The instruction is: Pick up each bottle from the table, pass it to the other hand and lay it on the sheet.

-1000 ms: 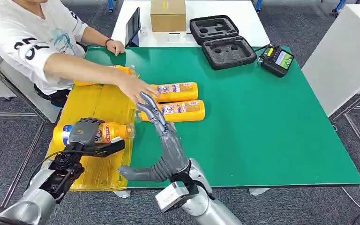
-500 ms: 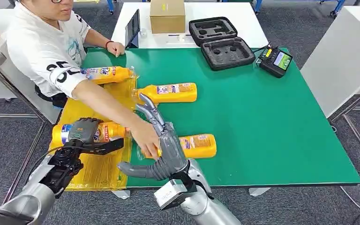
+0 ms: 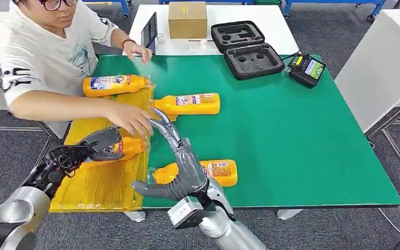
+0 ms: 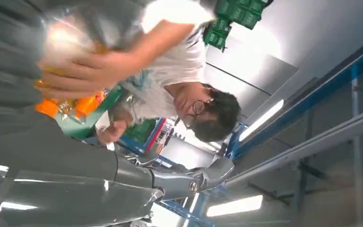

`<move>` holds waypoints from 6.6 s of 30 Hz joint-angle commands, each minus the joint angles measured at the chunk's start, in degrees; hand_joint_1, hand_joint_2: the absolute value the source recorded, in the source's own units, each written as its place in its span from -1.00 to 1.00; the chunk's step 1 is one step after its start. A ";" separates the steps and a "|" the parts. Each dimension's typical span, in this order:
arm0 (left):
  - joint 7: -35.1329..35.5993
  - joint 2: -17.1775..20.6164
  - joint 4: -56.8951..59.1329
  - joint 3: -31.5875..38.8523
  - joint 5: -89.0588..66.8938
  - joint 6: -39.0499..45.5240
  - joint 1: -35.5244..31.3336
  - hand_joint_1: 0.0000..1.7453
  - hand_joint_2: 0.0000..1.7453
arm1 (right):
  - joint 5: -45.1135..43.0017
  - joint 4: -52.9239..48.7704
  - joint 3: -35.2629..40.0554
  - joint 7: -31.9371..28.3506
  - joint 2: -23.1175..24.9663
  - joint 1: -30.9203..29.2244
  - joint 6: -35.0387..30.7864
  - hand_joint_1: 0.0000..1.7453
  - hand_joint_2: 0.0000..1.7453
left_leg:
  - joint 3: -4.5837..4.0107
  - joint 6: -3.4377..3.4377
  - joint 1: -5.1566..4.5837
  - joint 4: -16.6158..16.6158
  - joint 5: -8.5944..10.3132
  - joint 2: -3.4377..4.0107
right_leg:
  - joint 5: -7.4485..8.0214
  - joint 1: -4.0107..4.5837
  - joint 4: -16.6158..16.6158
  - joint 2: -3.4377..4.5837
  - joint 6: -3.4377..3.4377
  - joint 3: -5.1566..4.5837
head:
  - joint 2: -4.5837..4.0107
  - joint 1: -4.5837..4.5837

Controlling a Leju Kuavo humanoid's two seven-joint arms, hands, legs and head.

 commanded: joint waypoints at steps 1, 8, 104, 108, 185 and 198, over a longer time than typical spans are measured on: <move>0.33 -1.44 6.99 6.93 2.49 -3.56 4.14 -1.00 -1.00 | -0.19 4.40 1.60 0.09 -1.20 -2.07 -0.47 -1.00 1.00 | 0.30 -0.01 -0.09 -0.19 -0.01 0.18 | 0.04 -0.09 -0.15 0.24 0.00 0.19 | 0.00 0.00; 2.38 -1.80 7.36 9.83 7.59 -6.60 3.93 -1.00 -1.00 | 0.06 4.68 1.40 0.09 -0.94 -2.07 -0.37 -1.00 1.00 | 0.36 -0.01 -0.10 -0.15 -0.03 0.15 | 0.02 -0.09 -0.11 0.19 -0.01 0.25 | 0.00 0.00; -15.48 -9.29 -45.76 13.86 52.43 36.30 30.22 -1.00 1.00 | 4.95 11.28 -17.59 4.89 -5.63 0.44 22.41 1.00 1.00 | -0.41 -0.06 0.06 -0.01 -0.10 0.13 | 0.02 0.02 -0.05 0.13 -0.21 -0.60 | 0.00 0.02; -9.32 -8.25 -43.29 12.74 65.26 22.83 30.43 -1.00 1.00 | -4.04 7.50 -19.67 0.09 -2.37 2.38 18.59 1.00 1.00 | -0.59 -0.06 0.04 -0.01 -0.15 0.27 | 0.04 -0.01 -0.03 0.31 -0.20 -0.80 | 0.00 0.00; 1.32 -7.10 -41.97 -15.62 70.19 11.62 21.79 1.00 1.00 | 11.43 36.66 -5.73 12.82 2.67 -7.15 1.27 1.00 1.00 | -0.93 -0.03 0.06 0.04 -0.07 0.15 | 0.07 0.04 -0.04 0.17 -0.17 -1.07 | 0.00 0.02; 1.17 -6.75 -42.81 -15.67 70.17 12.22 21.87 1.00 1.00 | 7.73 29.52 -8.31 7.19 2.64 -4.92 -0.02 -1.00 1.00 | -0.86 -0.04 0.09 0.07 -0.14 0.18 | 0.03 0.06 -0.02 0.20 -0.18 -1.01 | 0.00 0.02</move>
